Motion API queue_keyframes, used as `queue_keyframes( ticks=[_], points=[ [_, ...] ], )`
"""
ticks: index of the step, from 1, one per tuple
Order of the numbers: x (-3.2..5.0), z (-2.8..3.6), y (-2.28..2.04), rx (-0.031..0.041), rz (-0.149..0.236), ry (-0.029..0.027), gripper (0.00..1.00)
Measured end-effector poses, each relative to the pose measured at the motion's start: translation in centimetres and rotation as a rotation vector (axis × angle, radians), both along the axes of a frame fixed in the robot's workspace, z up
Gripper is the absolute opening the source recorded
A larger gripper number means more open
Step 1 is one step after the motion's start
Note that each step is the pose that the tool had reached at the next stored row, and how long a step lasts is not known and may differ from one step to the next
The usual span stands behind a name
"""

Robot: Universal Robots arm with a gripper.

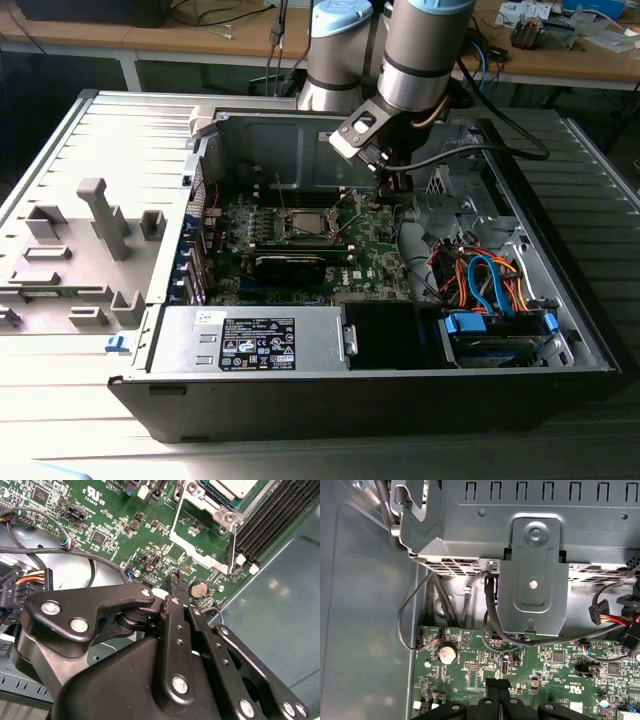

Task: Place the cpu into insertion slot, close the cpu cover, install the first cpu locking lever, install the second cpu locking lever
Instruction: 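Close the cpu cover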

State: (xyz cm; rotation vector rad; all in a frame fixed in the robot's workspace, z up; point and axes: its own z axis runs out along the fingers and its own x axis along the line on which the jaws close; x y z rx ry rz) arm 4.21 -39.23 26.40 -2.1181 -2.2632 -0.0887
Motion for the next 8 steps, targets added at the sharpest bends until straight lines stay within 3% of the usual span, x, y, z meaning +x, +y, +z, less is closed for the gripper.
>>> queue_keyframes(
  ticks=[8],
  points=[
    [-0.08,-0.15,0.0,0.0001,0.0,0.0,0.11]
  ],
)
